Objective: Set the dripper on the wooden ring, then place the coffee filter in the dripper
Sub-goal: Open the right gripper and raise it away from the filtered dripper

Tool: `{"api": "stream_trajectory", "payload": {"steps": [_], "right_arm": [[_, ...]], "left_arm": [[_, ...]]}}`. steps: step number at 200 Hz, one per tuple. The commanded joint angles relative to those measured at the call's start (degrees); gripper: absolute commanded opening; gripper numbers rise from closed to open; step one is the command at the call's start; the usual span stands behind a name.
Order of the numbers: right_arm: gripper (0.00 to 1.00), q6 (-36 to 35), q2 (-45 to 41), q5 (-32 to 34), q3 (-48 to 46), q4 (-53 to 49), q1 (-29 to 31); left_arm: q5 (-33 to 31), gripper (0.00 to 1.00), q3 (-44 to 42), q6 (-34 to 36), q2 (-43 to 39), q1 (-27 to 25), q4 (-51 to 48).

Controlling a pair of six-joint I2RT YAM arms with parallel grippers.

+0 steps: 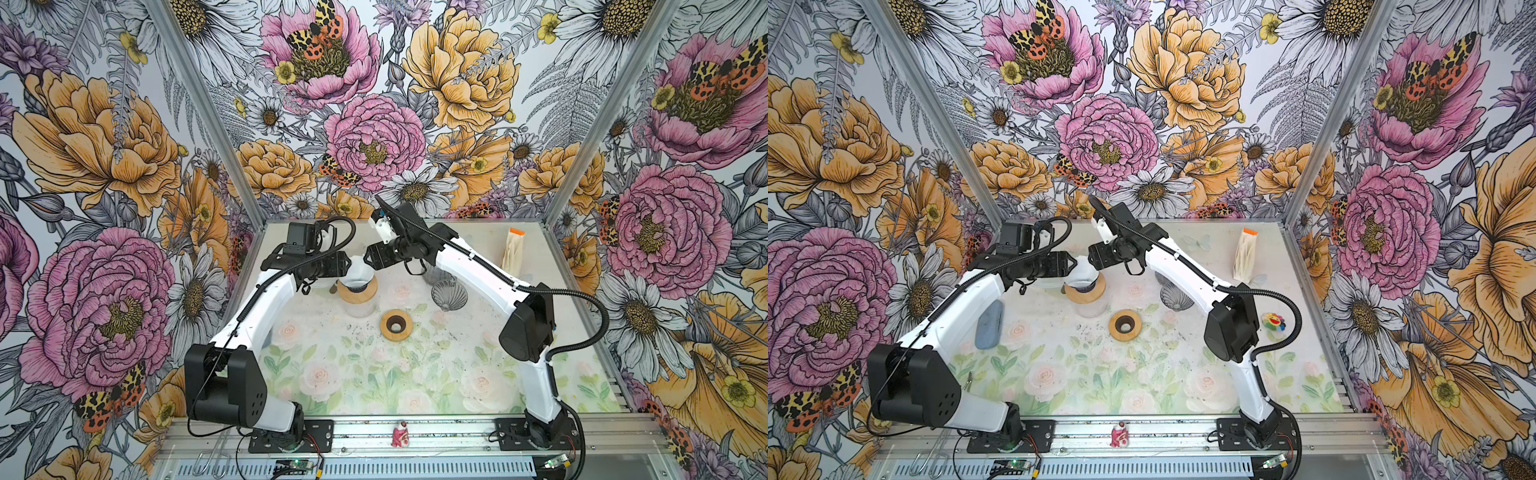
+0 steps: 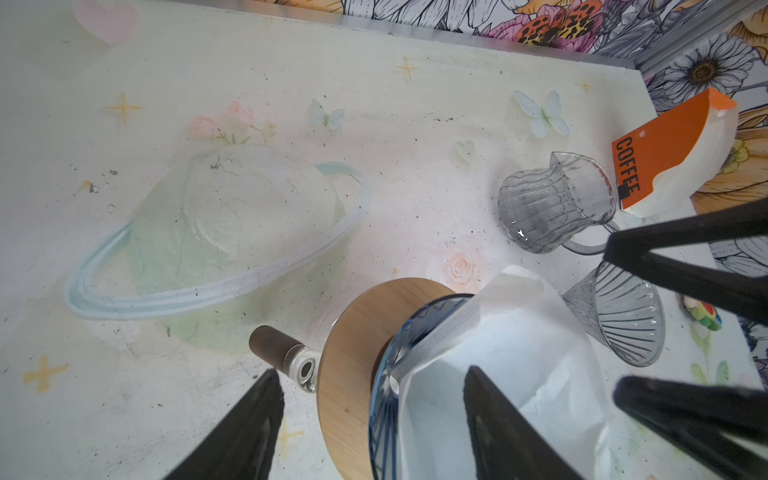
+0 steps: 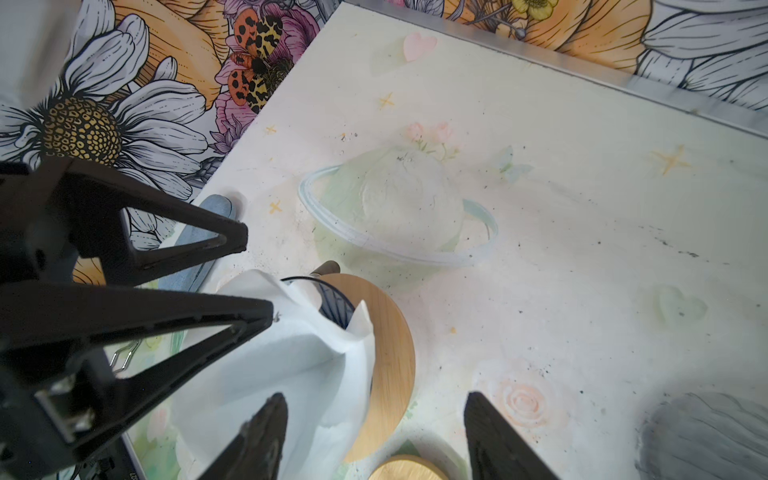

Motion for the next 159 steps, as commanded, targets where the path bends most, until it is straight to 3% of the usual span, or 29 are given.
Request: {"api": "stream_trajectory", "payload": {"steps": [1,90,159], "right_arm": [[0.7,-1.93,-4.76,3.94,-2.86,3.65,0.32],[0.73,-2.69,-15.88,15.23,-17.43,14.68,-1.14],[0.74,-0.69,-24.78,7.11,-29.5,17.4,-6.97]], "left_arm": [[-0.38,0.75,1.94,0.34,-3.35,-0.99,0.79],[-4.36,0.95,5.06,3.85,-8.46,-6.11,3.29],[-3.88,0.99,5.66,4.33,-10.42,-10.13,3.97]]}}
